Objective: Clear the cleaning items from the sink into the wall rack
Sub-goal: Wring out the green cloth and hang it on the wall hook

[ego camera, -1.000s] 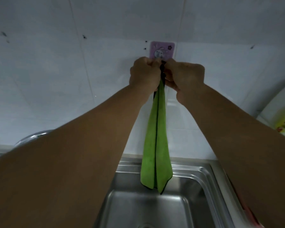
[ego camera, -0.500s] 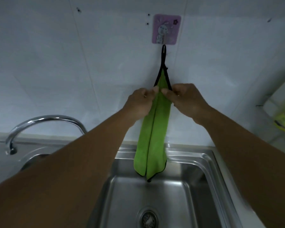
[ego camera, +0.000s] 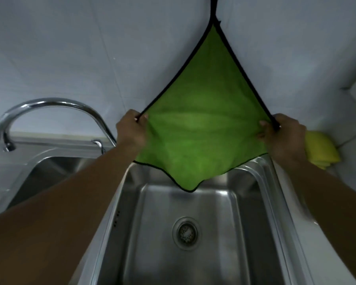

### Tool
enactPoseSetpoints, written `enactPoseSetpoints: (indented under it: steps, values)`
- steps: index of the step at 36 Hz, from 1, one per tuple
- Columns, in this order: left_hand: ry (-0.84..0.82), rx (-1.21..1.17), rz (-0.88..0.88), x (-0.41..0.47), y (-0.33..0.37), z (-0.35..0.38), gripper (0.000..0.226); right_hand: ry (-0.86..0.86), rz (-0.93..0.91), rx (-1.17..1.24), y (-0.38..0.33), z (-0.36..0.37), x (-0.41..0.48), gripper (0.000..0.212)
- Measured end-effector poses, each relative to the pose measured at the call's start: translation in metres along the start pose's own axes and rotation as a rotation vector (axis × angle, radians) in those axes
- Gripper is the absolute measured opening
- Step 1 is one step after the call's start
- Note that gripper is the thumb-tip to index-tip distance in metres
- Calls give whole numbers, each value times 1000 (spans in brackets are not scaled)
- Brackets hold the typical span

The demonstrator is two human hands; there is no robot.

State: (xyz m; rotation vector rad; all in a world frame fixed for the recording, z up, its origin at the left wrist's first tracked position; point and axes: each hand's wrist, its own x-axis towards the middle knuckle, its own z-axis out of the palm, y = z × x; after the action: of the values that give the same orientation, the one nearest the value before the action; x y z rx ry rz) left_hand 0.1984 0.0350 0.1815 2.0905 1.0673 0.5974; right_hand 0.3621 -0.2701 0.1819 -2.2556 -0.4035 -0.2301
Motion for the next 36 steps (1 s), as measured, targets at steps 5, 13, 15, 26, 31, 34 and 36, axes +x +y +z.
enactPoseSetpoints:
  steps: [5, 13, 15, 26, 31, 34, 36]
  values:
    - [-20, 25, -27, -3, 0, 6, 28, -119, -49, -197, 3, 4, -1, 22]
    - [0, 21, -48, 9, 15, 6, 32, -10, -111, -275, 6, 3, 12, 19]
    - [20, -3, -51, 11, 18, 5, 31, 26, -103, -274, 7, 2, 17, 19]
    - [-102, 18, -91, 8, 22, 9, 23, -116, 7, -186, -7, 6, 22, 24]
    - [-180, 10, -68, 0, 28, 4, 16, -97, 41, -93, -8, 9, 9, 44]
    - [-221, -2, -30, -15, 30, 0, 35, -141, 5, -40, -10, 11, -9, 57]
    - [-250, 4, 22, -27, 27, -2, 45, -182, -43, -61, -11, 11, -21, 59]
